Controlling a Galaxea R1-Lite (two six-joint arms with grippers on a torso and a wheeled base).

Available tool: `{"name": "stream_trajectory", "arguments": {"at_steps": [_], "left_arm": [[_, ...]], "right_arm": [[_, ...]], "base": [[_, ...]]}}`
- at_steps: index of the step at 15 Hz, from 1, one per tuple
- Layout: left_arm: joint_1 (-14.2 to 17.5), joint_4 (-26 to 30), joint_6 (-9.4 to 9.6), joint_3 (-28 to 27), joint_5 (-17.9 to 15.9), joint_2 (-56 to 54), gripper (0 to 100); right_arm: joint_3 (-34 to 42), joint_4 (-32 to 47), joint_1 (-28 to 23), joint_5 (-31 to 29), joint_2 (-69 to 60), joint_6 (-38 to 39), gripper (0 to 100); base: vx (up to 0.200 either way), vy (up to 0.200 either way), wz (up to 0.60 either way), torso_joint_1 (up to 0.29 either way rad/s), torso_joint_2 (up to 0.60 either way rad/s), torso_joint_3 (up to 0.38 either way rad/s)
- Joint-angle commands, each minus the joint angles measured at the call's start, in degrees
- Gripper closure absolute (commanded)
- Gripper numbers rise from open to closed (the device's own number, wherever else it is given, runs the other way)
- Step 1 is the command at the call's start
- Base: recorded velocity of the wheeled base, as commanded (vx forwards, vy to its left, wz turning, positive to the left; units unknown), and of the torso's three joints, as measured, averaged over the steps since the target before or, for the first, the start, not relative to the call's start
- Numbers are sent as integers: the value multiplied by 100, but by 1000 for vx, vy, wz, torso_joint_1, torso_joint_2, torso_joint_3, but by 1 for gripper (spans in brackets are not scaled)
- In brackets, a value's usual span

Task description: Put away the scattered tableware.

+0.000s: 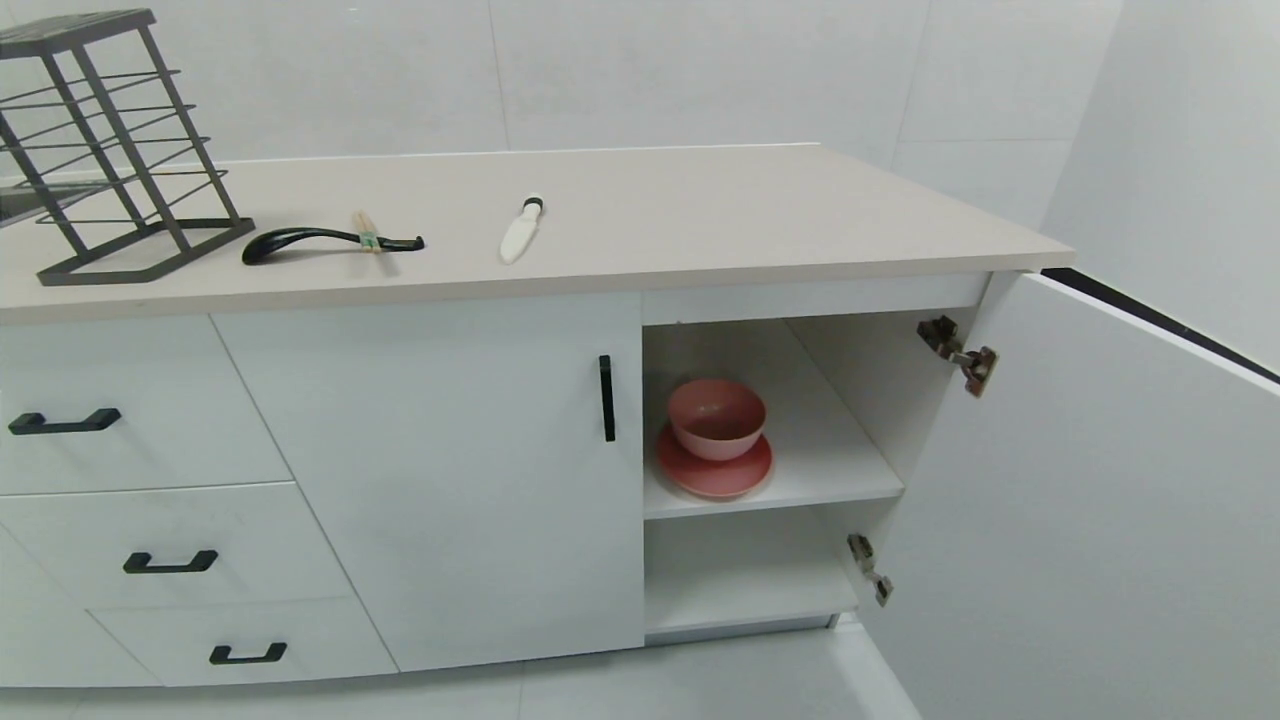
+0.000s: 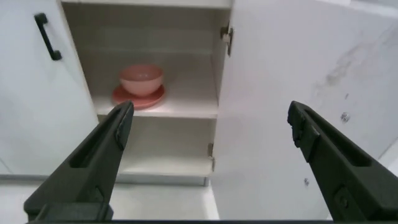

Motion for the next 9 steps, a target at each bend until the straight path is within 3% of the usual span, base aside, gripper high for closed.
{"name": "stream_trajectory", "arguments": {"at_steps": [1,4,7,9], "left_arm": [[1,-4,2,0,2,9,0],[1,-4,2,0,2,9,0],[1,-4,-7,0,11,9,0],[1,-4,-7,0,2,9,0]], "right_arm": [[111,-42,-1,50,-22,16,0],[480,37,298,665,-207,130,0],[507,37,289,648,-567,280,0],[516,11,289,630,-567,209,0]], "base": [[0,0,0,0,0,0],[0,0,0,0,0,0],[-200,0,0,2,-1,1],[-200,-200,0,-12,2,0]]}}
